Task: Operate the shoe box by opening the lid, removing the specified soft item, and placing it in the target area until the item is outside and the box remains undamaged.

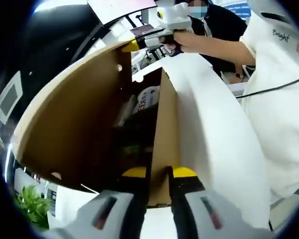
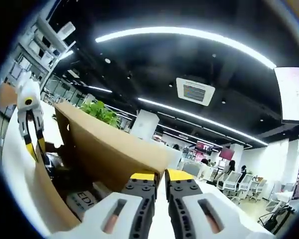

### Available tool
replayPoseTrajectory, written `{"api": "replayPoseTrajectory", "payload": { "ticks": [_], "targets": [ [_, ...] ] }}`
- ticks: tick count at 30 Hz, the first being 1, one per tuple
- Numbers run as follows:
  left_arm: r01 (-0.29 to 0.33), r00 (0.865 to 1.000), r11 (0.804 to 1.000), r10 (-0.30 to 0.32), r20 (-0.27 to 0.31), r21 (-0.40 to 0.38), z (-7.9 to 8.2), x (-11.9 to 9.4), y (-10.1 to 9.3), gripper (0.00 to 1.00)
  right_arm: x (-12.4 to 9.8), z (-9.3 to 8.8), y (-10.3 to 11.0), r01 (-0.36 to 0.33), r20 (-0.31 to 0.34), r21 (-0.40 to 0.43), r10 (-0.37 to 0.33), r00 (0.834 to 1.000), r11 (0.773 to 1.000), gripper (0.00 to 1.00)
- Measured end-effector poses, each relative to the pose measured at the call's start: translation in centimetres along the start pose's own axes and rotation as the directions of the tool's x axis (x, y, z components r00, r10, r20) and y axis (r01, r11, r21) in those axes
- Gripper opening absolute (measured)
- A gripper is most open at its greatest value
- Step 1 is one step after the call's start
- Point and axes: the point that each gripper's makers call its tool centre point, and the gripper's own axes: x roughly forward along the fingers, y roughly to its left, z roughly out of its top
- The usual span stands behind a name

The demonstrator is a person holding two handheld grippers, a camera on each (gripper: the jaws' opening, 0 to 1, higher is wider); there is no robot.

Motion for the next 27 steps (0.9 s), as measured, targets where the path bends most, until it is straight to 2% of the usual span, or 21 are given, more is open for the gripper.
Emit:
{"api": "replayPoseTrajectory", "payload": {
  "ticks": [3,6,8,10,12,16,18,20,22,23,25,27],
  "targets": [
    [0.020,1.000,1.000,-0.020,-0.002,-0.007,0.0,0.1,0.1,0.15,0.6,0.0,-0.3,-0.002,-0.002,-0.009,0.002,1.000,1.000,0.04],
    [0.090,0.995,0.996,-0.090,-0.036,0.004,-0.2,0.1,-0.2,0.13,1.1,0.3,-0.6,-0.024,-0.008,-0.003,0.024,1.000,1.000,0.04],
    [0.143,0.988,0.989,-0.144,-0.049,-0.037,-0.2,0.0,-0.3,0.11,1.6,0.4,-0.7,-0.050,-0.017,-0.011,0.049,0.999,0.999,0.05],
    [0.160,0.984,0.985,-0.164,-0.064,-0.060,-0.2,0.0,0.0,0.11,2.1,0.6,-0.9,-0.068,-0.026,0.004,0.068,0.997,0.998,0.05],
    [0.170,0.982,0.981,-0.177,-0.071,-0.090,-0.2,0.0,-0.1,0.10,2.5,0.6,-0.9,-0.073,-0.037,-0.016,0.073,0.997,0.997,0.05],
    [0.209,0.976,0.974,-0.214,-0.041,-0.087,-0.1,-0.4,0.2,0.08,3.0,0.7,-1.0,-0.080,-0.037,-0.034,0.079,0.996,0.996,0.05],
    [0.236,0.970,0.955,-0.243,-0.017,-0.178,0.0,-0.6,0.0,0.06,3.1,0.7,-1.1,-0.081,-0.034,-0.020,0.080,0.996,0.997,0.05],
    [0.236,0.970,0.957,-0.242,-0.014,-0.169,-0.1,-0.5,0.2,0.05,3.2,0.7,-1.0,-0.079,-0.037,-0.002,0.079,0.996,0.997,0.05],
    [0.245,0.968,0.952,-0.250,-0.005,-0.182,-0.1,-0.4,0.2,0.05,3.2,0.6,-1.0,-0.061,-0.032,-0.019,0.060,0.998,0.998,0.05],
    [0.249,0.967,0.952,-0.254,-0.005,-0.180,0.0,-0.4,0.2,0.05,3.4,0.6,-1.1,-0.045,-0.014,0.000,0.045,0.999,0.999,0.05],
    [0.264,0.964,0.960,-0.266,-0.013,-0.096,0.1,-0.4,0.0,0.04,3.5,0.7,-1.1,-0.042,-0.016,0.015,0.042,0.999,0.999,0.05],
    [0.270,0.961,0.951,-0.275,-0.019,-0.149,0.0,-0.2,-0.2,0.04,3.6,0.7,-1.3,-0.039,-0.016,0.014,0.039,0.999,0.999,0.05]
  ]
}}
